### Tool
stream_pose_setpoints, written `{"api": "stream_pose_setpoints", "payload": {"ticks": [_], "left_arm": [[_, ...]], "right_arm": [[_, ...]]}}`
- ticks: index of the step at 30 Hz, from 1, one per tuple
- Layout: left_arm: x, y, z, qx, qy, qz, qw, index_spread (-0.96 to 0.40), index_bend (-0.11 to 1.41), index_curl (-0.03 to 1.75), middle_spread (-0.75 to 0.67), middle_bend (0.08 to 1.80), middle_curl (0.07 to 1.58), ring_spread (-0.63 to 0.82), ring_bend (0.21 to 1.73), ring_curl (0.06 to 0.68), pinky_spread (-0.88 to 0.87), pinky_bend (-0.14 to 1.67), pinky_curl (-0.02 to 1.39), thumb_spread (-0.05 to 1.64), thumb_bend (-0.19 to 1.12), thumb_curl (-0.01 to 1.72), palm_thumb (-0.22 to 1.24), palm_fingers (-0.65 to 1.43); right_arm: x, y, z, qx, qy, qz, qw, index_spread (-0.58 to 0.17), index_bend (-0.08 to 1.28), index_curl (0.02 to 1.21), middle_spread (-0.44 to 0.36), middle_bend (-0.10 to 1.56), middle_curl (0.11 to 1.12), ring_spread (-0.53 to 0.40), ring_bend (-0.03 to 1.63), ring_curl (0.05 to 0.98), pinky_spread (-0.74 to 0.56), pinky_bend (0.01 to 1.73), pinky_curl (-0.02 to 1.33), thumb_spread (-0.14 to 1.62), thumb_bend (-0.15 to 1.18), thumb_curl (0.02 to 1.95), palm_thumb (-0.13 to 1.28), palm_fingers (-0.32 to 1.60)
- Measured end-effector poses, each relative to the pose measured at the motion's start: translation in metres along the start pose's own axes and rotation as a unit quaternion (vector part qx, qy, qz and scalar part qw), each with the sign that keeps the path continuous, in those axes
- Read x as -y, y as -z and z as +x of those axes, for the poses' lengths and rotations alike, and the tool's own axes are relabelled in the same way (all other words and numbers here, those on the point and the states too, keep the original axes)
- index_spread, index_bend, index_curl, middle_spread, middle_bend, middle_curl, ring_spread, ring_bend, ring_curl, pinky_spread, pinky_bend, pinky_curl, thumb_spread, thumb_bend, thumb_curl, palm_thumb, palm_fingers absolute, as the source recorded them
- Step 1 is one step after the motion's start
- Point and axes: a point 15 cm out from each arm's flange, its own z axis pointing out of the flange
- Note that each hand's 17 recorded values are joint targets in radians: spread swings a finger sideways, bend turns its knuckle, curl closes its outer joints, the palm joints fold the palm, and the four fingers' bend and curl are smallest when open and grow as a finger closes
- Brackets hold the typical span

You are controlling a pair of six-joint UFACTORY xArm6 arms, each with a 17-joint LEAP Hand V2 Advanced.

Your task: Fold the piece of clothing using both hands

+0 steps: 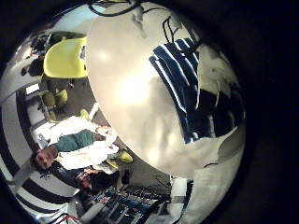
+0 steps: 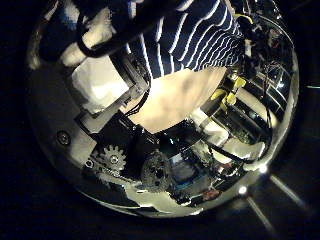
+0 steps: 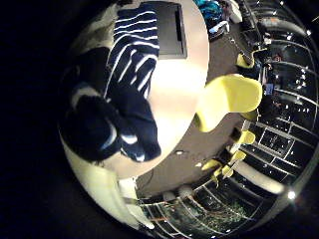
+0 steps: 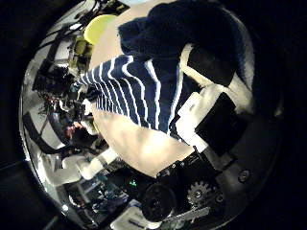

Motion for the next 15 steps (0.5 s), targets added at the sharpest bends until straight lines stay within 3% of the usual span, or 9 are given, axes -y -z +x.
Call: {"api": "stream_pose_setpoints", "payload": {"ticks": [6,8,9,11,12,14,15], "left_arm": [[0.020,-0.010,-0.008,-0.002,0.019,0.018,0.9997,-0.73,0.18,1.33,-0.62,0.89,0.94,-0.47,1.29,0.532,-0.67,1.00,0.79,1.10,-0.02,0.59,0.73,1.00],[0.026,-0.010,-0.013,-0.003,0.030,0.029,0.9991,-0.73,0.18,1.33,-0.62,0.89,0.95,-0.47,1.29,0.532,-0.67,0.99,0.80,1.09,-0.03,0.58,0.71,0.98],[0.028,-0.010,-0.016,-0.005,0.035,0.033,0.9988,-0.72,0.18,1.33,-0.62,0.89,0.95,-0.48,1.28,0.531,-0.67,0.99,0.80,1.09,-0.03,0.57,0.69,0.95],[0.031,-0.009,-0.024,-0.009,0.046,0.043,0.9979,-0.71,0.17,1.32,-0.62,0.86,0.94,-0.49,1.25,0.527,-0.67,0.97,0.80,1.08,-0.03,0.55,0.66,0.82],[0.033,-0.007,-0.027,-0.012,0.052,0.050,0.9973,-0.71,0.17,1.31,-0.61,0.86,0.94,-0.49,1.25,0.531,-0.67,0.97,0.81,1.09,-0.03,0.54,0.65,0.79],[0.033,0.003,-0.033,-0.021,0.063,0.068,0.9955,-0.69,0.16,1.29,-0.60,0.79,0.93,-0.49,1.23,0.529,-0.68,0.97,0.81,1.09,-0.03,0.53,0.63,0.66],[0.032,0.007,-0.035,-0.025,0.067,0.075,0.9946,-0.67,0.15,1.27,-0.57,0.70,0.91,-0.49,1.22,0.526,-0.67,0.98,0.82,1.09,-0.03,0.52,0.62,0.53]], "right_arm": [[0.043,-0.021,-0.001,-0.005,-0.013,0.034,0.999,-0.448,0.81,1.14,-0.211,1.25,0.99,-0.253,1.47,0.814,-0.30,1.16,1.15,1.33,-0.02,0.50,0.91,0.65],[0.055,-0.024,0.001,-0.007,-0.016,0.052,0.998,-0.445,0.73,1.11,-0.214,1.23,0.97,-0.257,1.48,0.813,-0.31,1.15,1.14,1.33,-0.03,0.49,0.88,0.59],[0.061,-0.023,0.002,-0.009,-0.016,0.065,0.998,-0.439,0.59,1.07,-0.214,1.20,0.96,-0.261,1.50,0.811,-0.32,1.15,1.12,1.33,-0.02,0.48,0.86,0.49],[0.075,-0.018,0.005,-0.011,-0.018,0.092,0.995,-0.435,0.47,1.02,-0.217,1.15,0.93,-0.264,1.49,0.798,-0.35,1.14,1.10,1.33,-0.02,0.47,0.84,0.41],[0.081,-0.015,0.007,-0.011,-0.020,0.107,0.994,-0.431,0.39,0.97,-0.208,1.03,0.90,-0.271,1.47,0.777,-0.36,1.10,1.07,1.33,-0.03,0.46,0.81,0.26],[0.089,-0.006,0.019,-0.009,-0.031,0.133,0.991,-0.434,0.36,0.91,-0.191,0.90,0.84,-0.265,1.38,0.745,-0.35,1.02,1.03,1.34,-0.02,0.45,0.79,0.05],[0.090,-0.002,0.030,-0.007,-0.041,0.143,0.989,-0.438,0.35,0.88,-0.184,0.87,0.82,-0.264,1.35,0.733,-0.35,1.00,1.01,1.34,-0.02,0.44,0.78,0.07]]}}
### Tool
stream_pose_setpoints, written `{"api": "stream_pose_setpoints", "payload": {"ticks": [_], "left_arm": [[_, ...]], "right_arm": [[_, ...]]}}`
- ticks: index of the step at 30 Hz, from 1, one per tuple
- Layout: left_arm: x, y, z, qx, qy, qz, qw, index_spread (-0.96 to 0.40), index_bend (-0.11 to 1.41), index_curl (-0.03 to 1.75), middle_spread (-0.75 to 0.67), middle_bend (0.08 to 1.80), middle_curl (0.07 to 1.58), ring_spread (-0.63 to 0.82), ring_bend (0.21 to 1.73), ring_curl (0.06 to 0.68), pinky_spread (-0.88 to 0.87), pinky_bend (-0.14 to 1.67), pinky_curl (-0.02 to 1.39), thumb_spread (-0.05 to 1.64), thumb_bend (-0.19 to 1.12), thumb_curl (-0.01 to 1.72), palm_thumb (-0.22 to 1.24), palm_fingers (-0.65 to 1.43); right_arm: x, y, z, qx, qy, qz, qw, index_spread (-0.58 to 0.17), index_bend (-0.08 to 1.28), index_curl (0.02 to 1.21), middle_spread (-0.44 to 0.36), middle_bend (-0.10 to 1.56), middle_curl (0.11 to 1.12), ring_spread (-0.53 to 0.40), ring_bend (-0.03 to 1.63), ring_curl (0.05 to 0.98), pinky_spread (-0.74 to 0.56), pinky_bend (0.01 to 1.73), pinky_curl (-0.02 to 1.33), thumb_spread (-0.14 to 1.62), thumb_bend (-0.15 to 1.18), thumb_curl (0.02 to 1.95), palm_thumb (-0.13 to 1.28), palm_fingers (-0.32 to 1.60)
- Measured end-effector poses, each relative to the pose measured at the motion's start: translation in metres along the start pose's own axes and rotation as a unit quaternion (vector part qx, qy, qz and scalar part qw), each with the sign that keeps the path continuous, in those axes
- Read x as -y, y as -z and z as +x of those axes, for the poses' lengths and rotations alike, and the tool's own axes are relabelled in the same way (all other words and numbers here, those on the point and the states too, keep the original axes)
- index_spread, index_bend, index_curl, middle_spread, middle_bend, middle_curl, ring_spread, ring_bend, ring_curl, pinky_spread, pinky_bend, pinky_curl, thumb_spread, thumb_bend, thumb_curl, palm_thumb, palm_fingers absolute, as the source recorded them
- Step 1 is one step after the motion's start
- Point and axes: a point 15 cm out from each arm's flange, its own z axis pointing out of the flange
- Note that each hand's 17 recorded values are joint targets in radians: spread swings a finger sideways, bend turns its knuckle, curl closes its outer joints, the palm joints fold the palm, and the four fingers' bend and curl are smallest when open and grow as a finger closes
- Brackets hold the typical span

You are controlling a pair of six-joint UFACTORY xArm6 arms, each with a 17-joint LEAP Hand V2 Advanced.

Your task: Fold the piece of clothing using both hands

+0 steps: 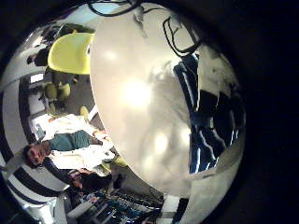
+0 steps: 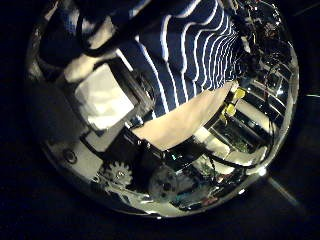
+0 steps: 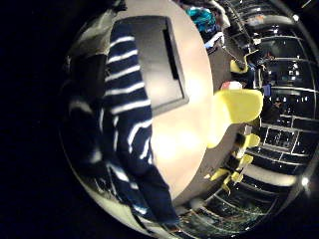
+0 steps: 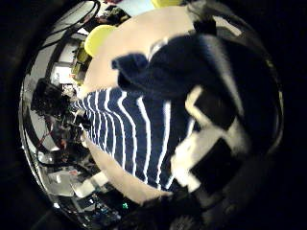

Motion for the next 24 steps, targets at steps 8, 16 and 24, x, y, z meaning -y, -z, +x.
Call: {"api": "stream_pose_setpoints", "payload": {"ticks": [8,16,24], "left_arm": [[-0.009,0.049,-0.004,-0.007,0.010,0.052,0.9986,-0.42,0.12,1.04,-0.27,0.33,0.77,-0.33,1.13,0.487,-0.56,0.93,0.82,1.12,-0.04,0.46,0.52,0.04],[-0.039,0.075,-0.006,-0.009,0.007,0.067,0.9977,-0.17,0.18,0.82,0.07,0.23,0.61,-0.03,0.92,0.393,-0.18,0.61,0.72,1.14,-0.03,0.40,0.40,-0.02],[-0.066,-0.003,0.033,-0.050,-0.031,0.024,0.9980,-0.08,0.17,0.67,0.13,0.20,0.52,0.05,0.83,0.341,0.04,0.48,0.63,1.16,-0.02,0.37,0.39,0.05]], "right_arm": [[-0.005,0.046,0.045,-0.005,-0.027,0.031,0.999,-0.444,0.24,0.62,-0.081,0.38,0.53,0.033,0.73,0.455,0.19,0.60,0.78,1.29,-0.02,0.39,0.64,-0.08],[-0.056,0.081,0.059,0.003,-0.039,0.023,0.999,-0.406,0.16,0.49,-0.166,0.39,0.47,0.016,0.71,0.392,0.35,0.43,0.62,1.30,-0.02,0.35,0.56,0.19],[-0.133,0.049,0.090,0.016,-0.082,-0.042,0.996,-0.313,0.16,0.41,-0.097,0.40,0.46,-0.017,0.75,0.390,0.39,0.44,0.57,1.22,-0.05,0.30,0.36,0.26]]}}
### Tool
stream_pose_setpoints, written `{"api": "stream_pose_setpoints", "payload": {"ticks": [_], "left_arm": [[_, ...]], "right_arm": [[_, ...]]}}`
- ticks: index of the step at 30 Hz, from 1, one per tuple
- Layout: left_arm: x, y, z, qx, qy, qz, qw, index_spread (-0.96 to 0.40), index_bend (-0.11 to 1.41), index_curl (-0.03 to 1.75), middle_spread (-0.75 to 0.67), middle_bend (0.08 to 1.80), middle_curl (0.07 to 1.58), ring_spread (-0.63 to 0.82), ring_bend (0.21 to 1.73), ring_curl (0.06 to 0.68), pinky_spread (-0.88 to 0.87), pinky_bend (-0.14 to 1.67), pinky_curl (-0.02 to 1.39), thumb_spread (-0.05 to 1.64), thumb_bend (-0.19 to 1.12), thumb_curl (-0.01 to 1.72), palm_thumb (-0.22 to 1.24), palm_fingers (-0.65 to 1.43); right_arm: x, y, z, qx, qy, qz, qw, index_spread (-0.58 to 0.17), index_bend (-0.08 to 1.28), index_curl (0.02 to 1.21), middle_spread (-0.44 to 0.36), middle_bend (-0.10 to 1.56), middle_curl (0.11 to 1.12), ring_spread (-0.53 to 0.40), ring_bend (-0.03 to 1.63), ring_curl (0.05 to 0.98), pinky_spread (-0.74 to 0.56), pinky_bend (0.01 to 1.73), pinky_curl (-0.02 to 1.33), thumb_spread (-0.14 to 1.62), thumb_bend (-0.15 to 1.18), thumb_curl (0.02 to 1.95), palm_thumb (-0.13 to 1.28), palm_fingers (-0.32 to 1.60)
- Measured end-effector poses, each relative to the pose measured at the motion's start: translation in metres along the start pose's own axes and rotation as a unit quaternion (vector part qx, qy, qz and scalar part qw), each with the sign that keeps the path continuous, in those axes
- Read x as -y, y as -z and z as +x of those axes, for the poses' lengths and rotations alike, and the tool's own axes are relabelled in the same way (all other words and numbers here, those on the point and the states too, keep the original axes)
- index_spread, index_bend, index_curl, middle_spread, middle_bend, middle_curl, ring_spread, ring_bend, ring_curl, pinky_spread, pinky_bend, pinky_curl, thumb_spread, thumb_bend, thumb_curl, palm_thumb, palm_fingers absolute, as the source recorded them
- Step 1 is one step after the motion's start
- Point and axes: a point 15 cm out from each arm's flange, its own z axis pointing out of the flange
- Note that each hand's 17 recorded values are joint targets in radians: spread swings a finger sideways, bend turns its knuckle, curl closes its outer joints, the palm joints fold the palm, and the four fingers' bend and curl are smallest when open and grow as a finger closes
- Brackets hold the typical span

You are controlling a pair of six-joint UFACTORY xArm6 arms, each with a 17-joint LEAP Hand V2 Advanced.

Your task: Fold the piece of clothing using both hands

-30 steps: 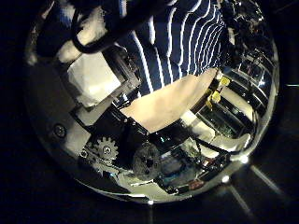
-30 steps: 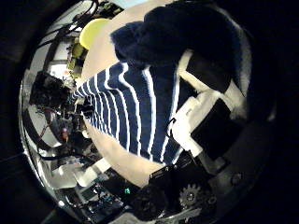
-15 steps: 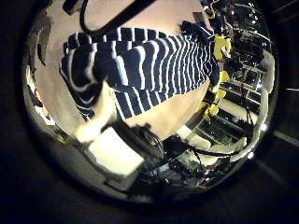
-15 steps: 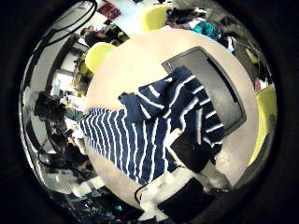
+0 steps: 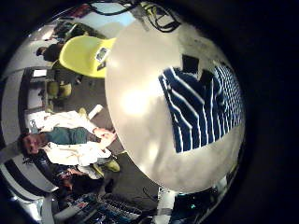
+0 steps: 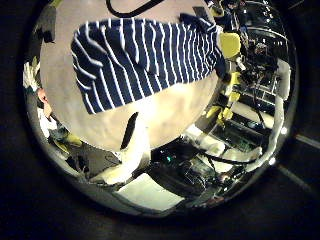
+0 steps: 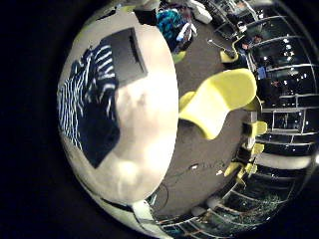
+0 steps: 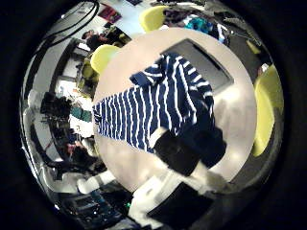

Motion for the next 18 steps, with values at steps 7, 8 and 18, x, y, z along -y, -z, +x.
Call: {"api": "stream_pose_setpoints", "payload": {"ticks": [7,8,18], "left_arm": [[0.002,-0.037,0.023,-0.015,-0.008,-0.004,0.9998,-0.07,0.18,0.58,0.12,0.19,0.47,0.07,0.79,0.317,0.11,0.43,0.58,1.17,-0.02,0.36,0.39,0.09],[0.001,-0.040,0.024,-0.016,-0.009,-0.006,0.9998,-0.06,0.18,0.57,0.12,0.19,0.47,0.07,0.79,0.315,0.12,0.42,0.58,1.17,-0.02,0.36,0.39,0.10],[0.002,-0.042,0.029,-0.015,-0.010,-0.008,0.9998,-0.06,0.18,0.50,0.12,0.18,0.41,0.09,0.76,0.291,0.15,0.38,0.52,1.17,-0.02,0.34,0.39,0.13]], "right_arm": [[-0.024,-0.043,0.021,0.013,-0.022,-0.059,0.998,-0.251,0.16,0.37,-0.019,0.36,0.43,0.049,0.74,0.369,0.41,0.49,0.56,1.10,-0.05,0.28,0.20,0.22],[-0.028,-0.051,0.020,0.017,-0.023,-0.071,0.997,-0.243,0.16,0.37,-0.005,0.35,0.42,0.071,0.73,0.362,0.41,0.50,0.55,1.07,-0.05,0.27,0.18,0.21],[-0.023,-0.099,-0.009,0.046,-0.009,-0.129,0.991,-0.193,0.14,0.33,0.046,0.33,0.40,0.118,0.78,0.336,0.44,0.55,0.51,0.97,-0.03,0.29,0.14,0.29]]}}
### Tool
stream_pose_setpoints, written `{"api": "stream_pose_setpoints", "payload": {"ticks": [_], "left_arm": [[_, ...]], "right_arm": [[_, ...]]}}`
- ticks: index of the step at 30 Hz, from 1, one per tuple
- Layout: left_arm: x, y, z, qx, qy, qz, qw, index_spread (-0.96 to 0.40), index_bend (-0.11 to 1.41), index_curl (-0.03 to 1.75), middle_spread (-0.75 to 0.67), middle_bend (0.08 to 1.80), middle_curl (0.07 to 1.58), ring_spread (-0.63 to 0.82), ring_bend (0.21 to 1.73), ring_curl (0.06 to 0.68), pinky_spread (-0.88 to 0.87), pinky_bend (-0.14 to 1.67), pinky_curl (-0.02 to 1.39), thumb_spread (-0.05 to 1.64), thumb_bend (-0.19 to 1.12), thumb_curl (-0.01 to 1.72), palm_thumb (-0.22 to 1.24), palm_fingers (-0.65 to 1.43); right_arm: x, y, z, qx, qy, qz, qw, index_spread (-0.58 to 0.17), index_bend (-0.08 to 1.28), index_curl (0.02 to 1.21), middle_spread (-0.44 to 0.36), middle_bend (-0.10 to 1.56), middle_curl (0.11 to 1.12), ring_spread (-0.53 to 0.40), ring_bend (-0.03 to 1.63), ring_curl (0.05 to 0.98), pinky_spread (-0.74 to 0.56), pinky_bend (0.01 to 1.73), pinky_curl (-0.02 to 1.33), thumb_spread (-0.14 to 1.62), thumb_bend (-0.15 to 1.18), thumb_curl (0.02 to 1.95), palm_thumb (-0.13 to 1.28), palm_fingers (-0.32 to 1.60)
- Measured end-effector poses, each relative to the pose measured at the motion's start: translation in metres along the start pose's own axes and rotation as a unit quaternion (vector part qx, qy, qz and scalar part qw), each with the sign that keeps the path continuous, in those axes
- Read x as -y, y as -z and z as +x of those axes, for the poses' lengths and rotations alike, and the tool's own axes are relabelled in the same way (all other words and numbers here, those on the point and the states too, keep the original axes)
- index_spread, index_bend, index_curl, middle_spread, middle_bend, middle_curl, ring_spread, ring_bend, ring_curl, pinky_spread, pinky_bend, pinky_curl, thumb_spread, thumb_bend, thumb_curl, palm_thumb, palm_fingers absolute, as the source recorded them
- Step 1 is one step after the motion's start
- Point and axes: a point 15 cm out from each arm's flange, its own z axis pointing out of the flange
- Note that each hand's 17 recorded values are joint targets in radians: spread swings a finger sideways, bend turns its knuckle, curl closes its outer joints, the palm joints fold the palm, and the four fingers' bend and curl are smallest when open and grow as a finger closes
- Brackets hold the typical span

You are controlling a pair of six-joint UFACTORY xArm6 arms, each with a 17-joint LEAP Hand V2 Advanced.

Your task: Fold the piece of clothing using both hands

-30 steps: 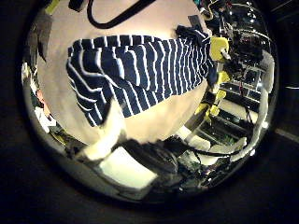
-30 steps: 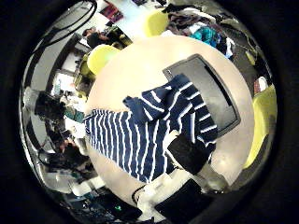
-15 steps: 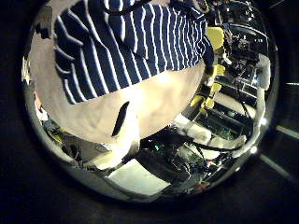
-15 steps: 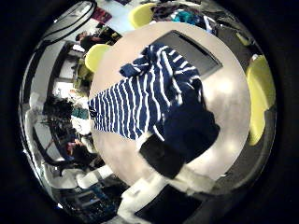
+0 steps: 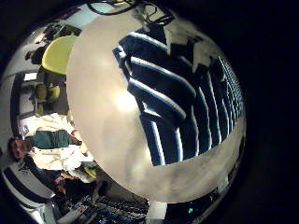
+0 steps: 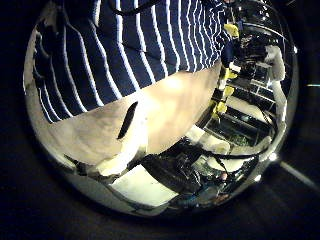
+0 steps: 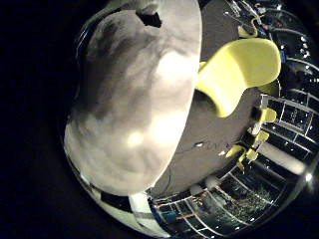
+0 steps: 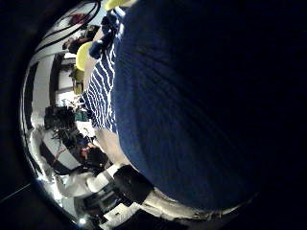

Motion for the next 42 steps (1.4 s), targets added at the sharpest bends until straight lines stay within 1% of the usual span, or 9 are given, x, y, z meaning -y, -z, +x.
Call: {"api": "stream_pose_setpoints", "payload": {"ticks": [5,6,8,9,13,17,23,36,42], "left_arm": [[0.000,0.001,-0.001,0.000,0.001,0.000,1.0000,-0.06,0.18,0.47,0.11,0.18,0.40,0.09,0.75,0.283,0.16,0.38,0.50,1.18,-0.02,0.34,0.39,0.14],[-0.001,0.001,0.000,0.001,0.001,0.001,1.0000,-0.06,0.18,0.47,0.11,0.18,0.39,0.09,0.74,0.282,0.16,0.38,0.50,1.18,-0.02,0.34,0.39,0.15],[-0.002,0.001,-0.001,0.001,0.002,-0.002,1.0000,-0.06,0.18,0.46,0.11,0.18,0.39,0.09,0.74,0.279,0.16,0.37,0.49,1.18,-0.02,0.33,0.40,0.15],[-0.003,0.000,-0.003,0.000,0.003,-0.003,1.0000,-0.06,0.18,0.46,0.11,0.19,0.39,0.09,0.74,0.278,0.16,0.37,0.48,1.18,-0.02,0.33,0.40,0.15],[-0.007,-0.004,-0.006,-0.001,0.005,-0.009,0.9999,-0.06,0.17,0.44,0.08,0.20,0.39,0.08,0.73,0.272,0.16,0.36,0.47,1.18,-0.02,0.33,0.40,0.17],[-0.019,-0.015,-0.006,-0.001,0.005,-0.022,0.9997,-0.06,0.17,0.42,0.06,0.21,0.39,0.07,0.72,0.267,0.15,0.35,0.46,1.18,-0.02,0.33,0.40,0.20],[-0.042,-0.025,-0.007,0.004,0.002,-0.035,0.9994,-0.06,0.17,0.40,0.03,0.21,0.40,0.06,0.71,0.262,0.15,0.34,0.44,1.18,-0.02,0.33,0.41,0.21],[-0.071,0.010,-0.001,0.007,-0.010,-0.002,0.9999,-0.06,0.17,0.38,0.02,0.20,0.40,0.05,0.71,0.252,0.13,0.34,0.43,1.19,-0.02,0.34,0.43,0.24],[-0.078,0.030,-0.010,0.006,-0.006,0.010,0.9999,-0.06,0.17,0.38,0.02,0.20,0.40,0.04,0.71,0.250,0.12,0.34,0.42,1.19,-0.02,0.34,0.43,0.24]], "right_arm": [[0.011,-0.004,-0.002,0.014,0.004,-0.011,1.000,-0.208,0.18,0.32,-0.116,0.40,0.41,-0.042,0.96,0.364,0.31,0.60,0.51,1.03,0.00,0.31,0.25,0.59],[0.014,-0.003,-0.003,0.019,0.005,-0.006,1.000,-0.233,0.16,0.31,-0.117,0.47,0.43,-0.109,1.03,0.384,0.17,0.70,0.53,1.05,0.01,0.32,0.30,0.86],[0.014,-0.002,-0.003,0.024,0.008,-0.003,1.000,-0.260,0.17,0.31,-0.136,0.56,0.47,-0.155,1.06,0.393,0.02,0.78,0.54,1.07,0.03,0.33,0.37,1.10],[0.014,-0.002,-0.003,0.024,0.009,-0.004,1.000,-0.284,0.22,0.34,-0.149,0.63,0.51,-0.177,1.08,0.418,-0.10,0.82,0.57,1.09,0.03,0.34,0.41,1.19],[0.012,0.003,-0.001,0.025,0.008,-0.002,1.000,-0.340,0.50,0.47,-0.153,0.85,0.60,-0.193,1.12,0.466,-0.22,0.91,0.62,1.11,0.08,0.38,0.58,1.40],[0.008,0.006,0.002,0.025,0.010,-0.003,1.000,-0.337,0.78,0.60,-0.139,1.04,0.67,-0.200,1.22,0.514,-0.24,1.04,0.69,1.14,0.15,0.44,0.80,1.36],[-0.017,0.015,0.026,0.037,-0.003,-0.021,0.999,-0.311,0.96,0.70,-0.122,1.20,0.71,-0.202,1.33,0.572,-0.24,1.16,0.76,1.16,0.16,0.49,0.91,1.24],[-0.056,0.059,0.085,0.051,-0.030,-0.006,0.998,-0.276,1.04,0.76,-0.108,1.30,0.72,-0.197,1.40,0.621,-0.21,1.22,0.86,1.20,0.11,0.58,0.97,1.15],[-0.061,0.079,0.068,0.067,-0.026,0.005,0.997,-0.271,1.05,0.76,-0.104,1.32,0.71,-0.197,1.40,0.630,-0.21,1.21,0.89,1.21,0.09,0.61,0.99,1.15]]}}
